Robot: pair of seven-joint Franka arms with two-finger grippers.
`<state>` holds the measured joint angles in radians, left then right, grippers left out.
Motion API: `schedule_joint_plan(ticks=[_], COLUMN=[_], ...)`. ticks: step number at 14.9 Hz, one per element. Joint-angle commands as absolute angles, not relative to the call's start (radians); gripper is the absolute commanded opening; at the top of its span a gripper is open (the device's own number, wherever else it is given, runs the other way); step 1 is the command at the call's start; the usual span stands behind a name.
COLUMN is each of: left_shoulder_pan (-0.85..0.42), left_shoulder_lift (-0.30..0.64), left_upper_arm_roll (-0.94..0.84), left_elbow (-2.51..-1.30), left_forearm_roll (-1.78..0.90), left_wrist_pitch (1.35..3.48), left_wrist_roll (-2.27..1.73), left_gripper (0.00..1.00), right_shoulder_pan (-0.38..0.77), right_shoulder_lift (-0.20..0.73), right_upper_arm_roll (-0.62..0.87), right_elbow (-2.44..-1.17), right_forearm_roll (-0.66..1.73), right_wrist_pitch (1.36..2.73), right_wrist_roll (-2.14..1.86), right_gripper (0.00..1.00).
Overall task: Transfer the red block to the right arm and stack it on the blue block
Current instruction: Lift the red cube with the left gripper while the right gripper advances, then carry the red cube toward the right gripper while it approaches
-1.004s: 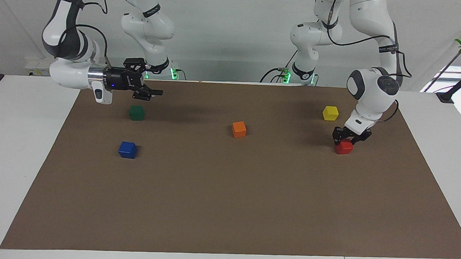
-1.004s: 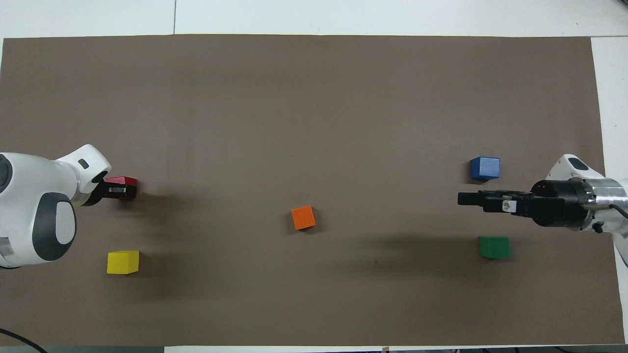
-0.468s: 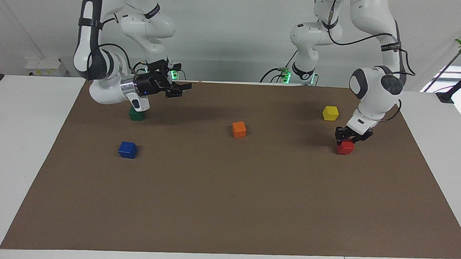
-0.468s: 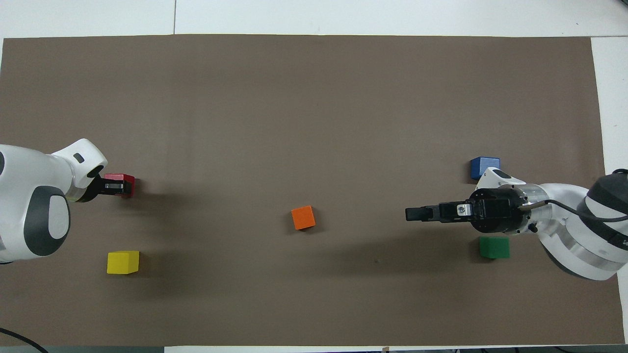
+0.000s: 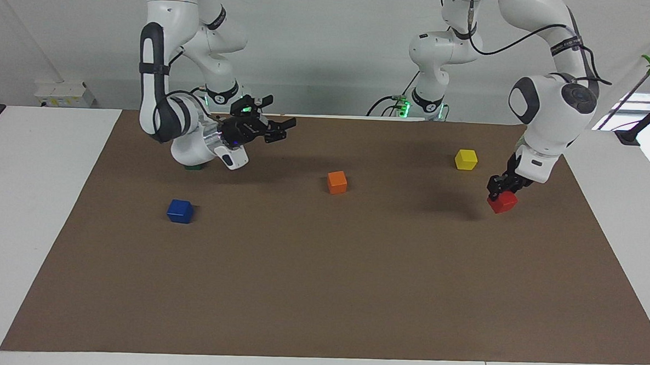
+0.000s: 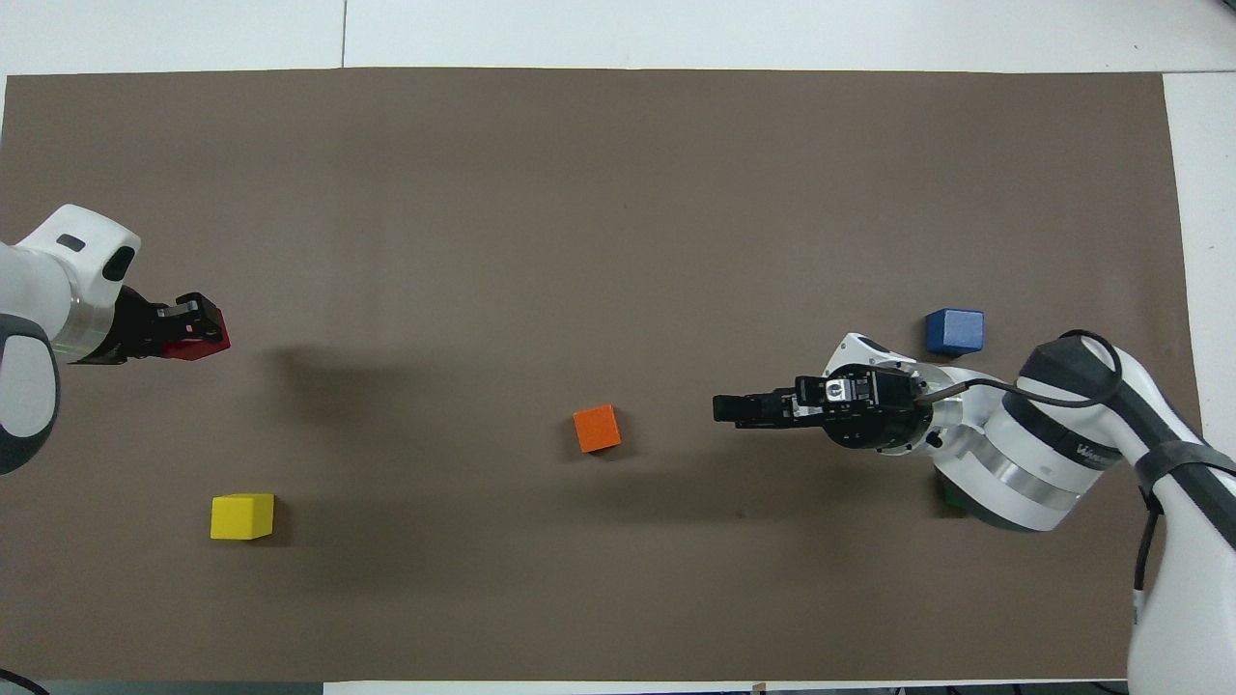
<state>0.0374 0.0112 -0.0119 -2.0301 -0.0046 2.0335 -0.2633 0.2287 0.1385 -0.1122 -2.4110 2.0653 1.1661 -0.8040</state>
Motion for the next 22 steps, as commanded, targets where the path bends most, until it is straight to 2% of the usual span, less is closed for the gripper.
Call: schedule_joint_plan(ticks=[1, 6, 10, 16, 19, 22], left_shoulder_pan=[-0.004, -0.067, -0.071, -0.071, -0.071, -0.069], left_shoulder_lift=[0.017, 0.026, 0.023, 0.012, 0.012, 0.018], left_upper_arm_roll=[-0.011, -0.011, -0.029, -0.09, -0.139, -0.17], left_elbow=[-1.899, -1.7, -1.619, -1.615, -1.615, -1.594], left_forearm_roll=[-0.082, -0.283, -0.48, -0.65, -0.709, -0.738], left_wrist_pitch=[1.84, 1.583, 1.563, 1.569, 1.578, 1.566], left_wrist_roll=[-0.426, -0.815, -1.162, -1.55, -1.695, -1.779], left_gripper=[0.0, 0.0, 0.0, 0.0, 0.0, 0.0], right_shoulder_pan=[0.258, 0.35, 0.394, 0.437, 0.469, 0.485], right_shoulder_lift=[0.16, 0.173, 0.179, 0.258, 0.333, 0.34], right_upper_arm_roll=[-0.114, -0.11, -0.11, -0.103, -0.103, -0.078], right_elbow=[-2.395, -2.335, -2.319, -2.267, -2.208, -2.183], right_forearm_roll=[2.127, 2.256, 2.295, 2.35, 2.371, 2.417], right_wrist_pitch=[1.195, 1.255, 1.275, 1.273, 1.278, 1.319], right_wrist_roll=[-0.869, -0.926, -0.94, -1.005, -1.072, -1.072], right_gripper=[1.0, 1.0, 1.0, 1.0, 1.0, 1.0])
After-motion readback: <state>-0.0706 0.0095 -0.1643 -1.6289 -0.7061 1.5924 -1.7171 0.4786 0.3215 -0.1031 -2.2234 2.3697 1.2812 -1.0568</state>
